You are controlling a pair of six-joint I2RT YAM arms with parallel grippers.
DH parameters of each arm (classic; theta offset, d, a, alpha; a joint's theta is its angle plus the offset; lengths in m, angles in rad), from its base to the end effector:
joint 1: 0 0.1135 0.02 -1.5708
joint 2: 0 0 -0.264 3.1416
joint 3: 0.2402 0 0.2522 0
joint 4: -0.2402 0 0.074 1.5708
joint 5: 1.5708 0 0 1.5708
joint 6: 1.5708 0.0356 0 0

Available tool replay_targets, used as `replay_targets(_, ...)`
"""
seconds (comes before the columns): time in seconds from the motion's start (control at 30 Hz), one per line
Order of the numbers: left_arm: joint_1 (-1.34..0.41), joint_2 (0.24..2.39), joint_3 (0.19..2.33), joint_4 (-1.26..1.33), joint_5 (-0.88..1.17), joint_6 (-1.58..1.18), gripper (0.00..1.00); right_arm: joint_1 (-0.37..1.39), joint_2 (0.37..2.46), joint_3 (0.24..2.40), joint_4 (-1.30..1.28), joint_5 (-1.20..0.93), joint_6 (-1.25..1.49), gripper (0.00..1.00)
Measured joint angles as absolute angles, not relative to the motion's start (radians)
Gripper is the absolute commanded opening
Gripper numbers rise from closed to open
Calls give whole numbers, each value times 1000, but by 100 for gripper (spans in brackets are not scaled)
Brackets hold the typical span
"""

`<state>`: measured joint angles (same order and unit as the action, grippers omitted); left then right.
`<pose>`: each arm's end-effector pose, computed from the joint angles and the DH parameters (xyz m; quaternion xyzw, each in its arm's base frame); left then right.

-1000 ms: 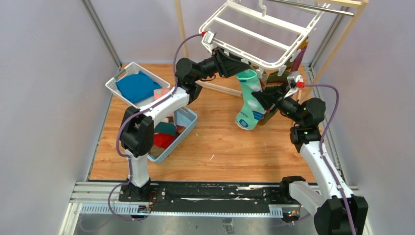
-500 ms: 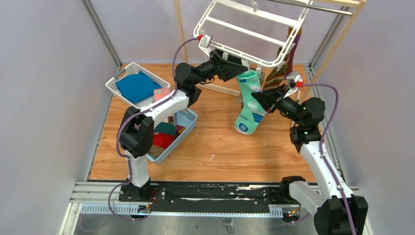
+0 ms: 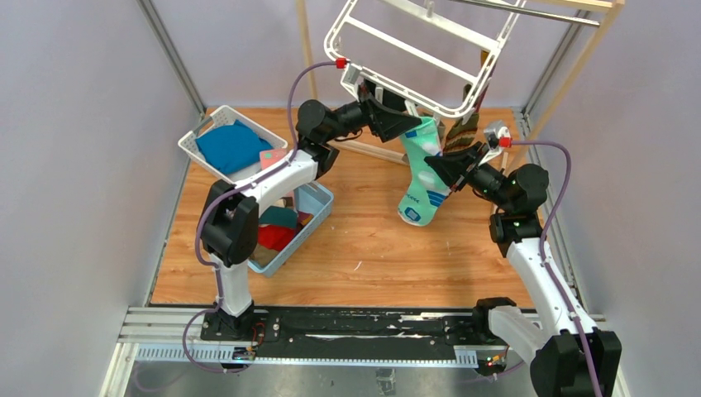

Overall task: Remove the socks clipped to the hanger
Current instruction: Remove the sock from the hanger.

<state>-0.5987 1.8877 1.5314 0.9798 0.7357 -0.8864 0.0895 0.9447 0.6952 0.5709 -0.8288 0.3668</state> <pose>0.3453 -0.2645 0.3938 0.2557 0.4671 -0.6823 0.5009 0.2073 0.0450 0.3561 -0.2495 0.5753 0.3973 0.6700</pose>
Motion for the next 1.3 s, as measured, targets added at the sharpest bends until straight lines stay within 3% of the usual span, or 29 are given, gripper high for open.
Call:
replay_targets(0.8, -584, 1824, 1501, 937, 788, -579, 91, 89, 948, 695, 555, -830, 366, 8)
replay_targets(1.07, -582, 1891, 1637, 940, 786, -587, 72, 89, 947, 695, 557, -830, 363, 8)
replay_targets(1.17, -580, 1913, 1655, 940, 785, -602, 81, 89, 946, 695, 556, -830, 357, 8)
replay_targets(1.3, -579, 1930, 1655, 936, 781, -618, 84, 89, 946, 695, 556, -830, 352, 8)
